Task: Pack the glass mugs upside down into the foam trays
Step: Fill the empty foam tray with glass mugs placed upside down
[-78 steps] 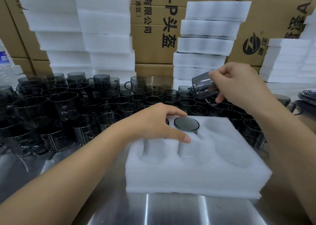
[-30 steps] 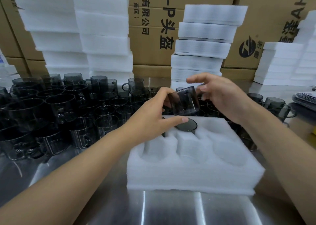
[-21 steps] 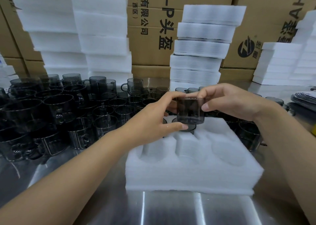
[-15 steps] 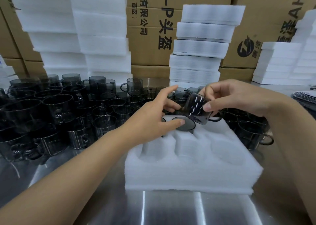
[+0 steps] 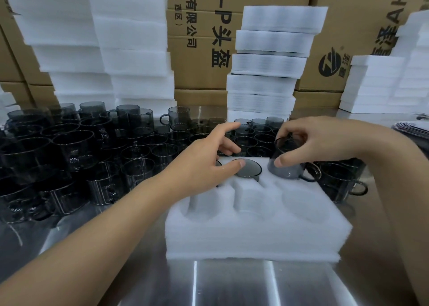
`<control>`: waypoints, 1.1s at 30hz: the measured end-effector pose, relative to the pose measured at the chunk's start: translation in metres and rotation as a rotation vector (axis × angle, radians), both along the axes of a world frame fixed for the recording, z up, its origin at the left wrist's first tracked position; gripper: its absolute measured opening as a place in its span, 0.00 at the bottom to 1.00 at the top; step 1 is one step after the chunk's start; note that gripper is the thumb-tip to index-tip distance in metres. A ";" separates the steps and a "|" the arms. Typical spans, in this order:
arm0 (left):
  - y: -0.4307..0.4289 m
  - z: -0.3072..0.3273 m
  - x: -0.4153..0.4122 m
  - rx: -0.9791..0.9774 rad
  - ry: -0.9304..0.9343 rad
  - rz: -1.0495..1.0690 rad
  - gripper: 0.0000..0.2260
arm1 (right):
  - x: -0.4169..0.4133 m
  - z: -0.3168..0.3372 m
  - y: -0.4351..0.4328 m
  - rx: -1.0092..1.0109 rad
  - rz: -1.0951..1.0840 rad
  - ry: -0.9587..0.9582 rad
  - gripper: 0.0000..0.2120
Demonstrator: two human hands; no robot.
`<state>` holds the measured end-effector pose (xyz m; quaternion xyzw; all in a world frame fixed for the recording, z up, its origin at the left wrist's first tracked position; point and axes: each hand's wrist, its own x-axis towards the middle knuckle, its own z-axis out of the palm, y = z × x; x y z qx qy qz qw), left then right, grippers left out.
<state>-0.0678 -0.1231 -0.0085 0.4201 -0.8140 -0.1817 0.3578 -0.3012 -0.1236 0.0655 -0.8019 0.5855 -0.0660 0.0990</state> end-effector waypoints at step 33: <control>0.001 -0.001 -0.001 0.013 -0.007 -0.008 0.20 | 0.036 -0.067 -0.030 0.010 0.110 0.068 0.30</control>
